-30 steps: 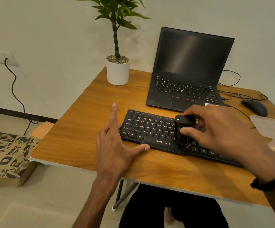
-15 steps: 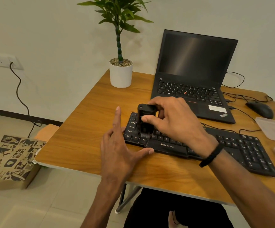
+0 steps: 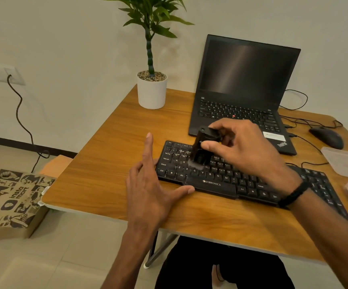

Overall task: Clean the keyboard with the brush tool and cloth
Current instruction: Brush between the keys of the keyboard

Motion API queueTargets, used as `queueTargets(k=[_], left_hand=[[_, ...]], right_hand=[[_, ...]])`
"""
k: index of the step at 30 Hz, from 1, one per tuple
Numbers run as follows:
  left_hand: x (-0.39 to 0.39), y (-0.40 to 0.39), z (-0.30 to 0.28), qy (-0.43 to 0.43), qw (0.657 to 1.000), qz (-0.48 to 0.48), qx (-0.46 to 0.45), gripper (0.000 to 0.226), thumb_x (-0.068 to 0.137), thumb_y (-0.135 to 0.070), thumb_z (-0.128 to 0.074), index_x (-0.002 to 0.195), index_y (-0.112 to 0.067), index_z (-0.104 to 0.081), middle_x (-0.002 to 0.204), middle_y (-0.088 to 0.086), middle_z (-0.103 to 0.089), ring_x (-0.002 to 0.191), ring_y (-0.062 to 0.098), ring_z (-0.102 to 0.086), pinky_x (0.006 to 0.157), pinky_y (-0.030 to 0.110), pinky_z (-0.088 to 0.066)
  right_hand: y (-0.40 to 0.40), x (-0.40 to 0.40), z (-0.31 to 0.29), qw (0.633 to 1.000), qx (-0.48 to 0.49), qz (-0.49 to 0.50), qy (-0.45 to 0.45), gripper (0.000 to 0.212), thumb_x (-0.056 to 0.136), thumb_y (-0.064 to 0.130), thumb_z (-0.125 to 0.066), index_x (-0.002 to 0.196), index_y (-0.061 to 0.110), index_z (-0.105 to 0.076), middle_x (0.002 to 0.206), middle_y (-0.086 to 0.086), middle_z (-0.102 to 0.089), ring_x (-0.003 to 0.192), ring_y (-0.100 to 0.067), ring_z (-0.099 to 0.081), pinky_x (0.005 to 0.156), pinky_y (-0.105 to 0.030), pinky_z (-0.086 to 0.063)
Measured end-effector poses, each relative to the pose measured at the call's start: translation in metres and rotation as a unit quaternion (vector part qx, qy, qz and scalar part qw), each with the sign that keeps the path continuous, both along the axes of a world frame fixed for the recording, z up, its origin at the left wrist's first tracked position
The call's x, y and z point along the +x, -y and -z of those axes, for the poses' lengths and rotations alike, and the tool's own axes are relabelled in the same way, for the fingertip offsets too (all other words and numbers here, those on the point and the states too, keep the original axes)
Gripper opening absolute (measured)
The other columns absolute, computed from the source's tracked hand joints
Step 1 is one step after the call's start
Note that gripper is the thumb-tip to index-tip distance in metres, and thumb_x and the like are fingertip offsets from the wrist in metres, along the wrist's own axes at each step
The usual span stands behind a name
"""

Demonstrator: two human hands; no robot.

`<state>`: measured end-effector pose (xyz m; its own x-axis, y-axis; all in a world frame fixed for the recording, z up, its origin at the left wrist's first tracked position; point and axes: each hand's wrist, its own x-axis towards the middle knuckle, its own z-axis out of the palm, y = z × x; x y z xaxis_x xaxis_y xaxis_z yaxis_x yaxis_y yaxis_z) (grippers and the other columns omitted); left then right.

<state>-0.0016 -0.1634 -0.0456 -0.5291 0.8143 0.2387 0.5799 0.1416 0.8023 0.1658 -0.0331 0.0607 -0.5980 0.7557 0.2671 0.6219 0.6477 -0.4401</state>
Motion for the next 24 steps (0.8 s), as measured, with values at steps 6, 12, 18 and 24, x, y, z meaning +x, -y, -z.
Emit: queueTargets(k=[6, 12, 18, 24], left_hand=[[-0.001, -0.001, 0.000, 0.001, 1.000, 0.001, -0.006, 0.154, 0.048, -0.068, -0.090, 0.156, -0.053, 0.019, 0.144, -0.006, -0.056, 0.134, 0.018, -0.042, 0.111, 0.042, -0.035], [0.000, -0.001, -0.001, 0.002, 1.000, 0.000, -0.006, 0.153, 0.049, -0.066, -0.091, 0.155, -0.054, 0.019, 0.146, -0.005, -0.056, 0.136, 0.018, -0.040, 0.112, 0.042, -0.032], [0.001, -0.001, -0.001, 0.001, 1.000, -0.002, -0.006, 0.153, 0.048, -0.068, -0.089, 0.156, -0.053, 0.018, 0.143, -0.003, -0.058, 0.136, 0.020, -0.042, 0.111, 0.046, -0.035], [0.002, -0.001, 0.000, 0.001, 1.000, -0.001, -0.003, 0.152, 0.048, -0.069, -0.089, 0.157, -0.052, 0.016, 0.144, -0.004, -0.058, 0.134, 0.021, -0.044, 0.106, 0.040, -0.035]], right_hand=[[-0.006, 0.046, -0.025, 0.987, 0.032, 0.059, 0.146, 0.045, 0.087, 0.045, -0.074, 0.128, 0.029, -0.064, 0.087, 0.023, -0.055, 0.076, 0.001, -0.054, 0.060, -0.017, -0.038], [-0.002, 0.043, -0.037, 0.969, 0.072, 0.076, 0.223, 0.043, 0.085, 0.049, -0.076, 0.122, 0.032, -0.064, 0.105, 0.008, -0.069, 0.092, -0.014, -0.061, 0.080, -0.040, -0.058], [0.002, 0.023, -0.024, 0.990, 0.027, 0.052, 0.124, 0.042, 0.086, 0.046, -0.076, 0.122, 0.029, -0.065, 0.088, 0.016, -0.062, 0.076, -0.008, -0.060, 0.062, -0.021, -0.048], [-0.003, 0.054, -0.034, 0.976, 0.026, 0.089, 0.196, 0.034, 0.086, 0.047, -0.075, 0.115, 0.032, -0.064, 0.093, 0.016, -0.062, 0.080, -0.003, -0.056, 0.069, -0.025, -0.047]])
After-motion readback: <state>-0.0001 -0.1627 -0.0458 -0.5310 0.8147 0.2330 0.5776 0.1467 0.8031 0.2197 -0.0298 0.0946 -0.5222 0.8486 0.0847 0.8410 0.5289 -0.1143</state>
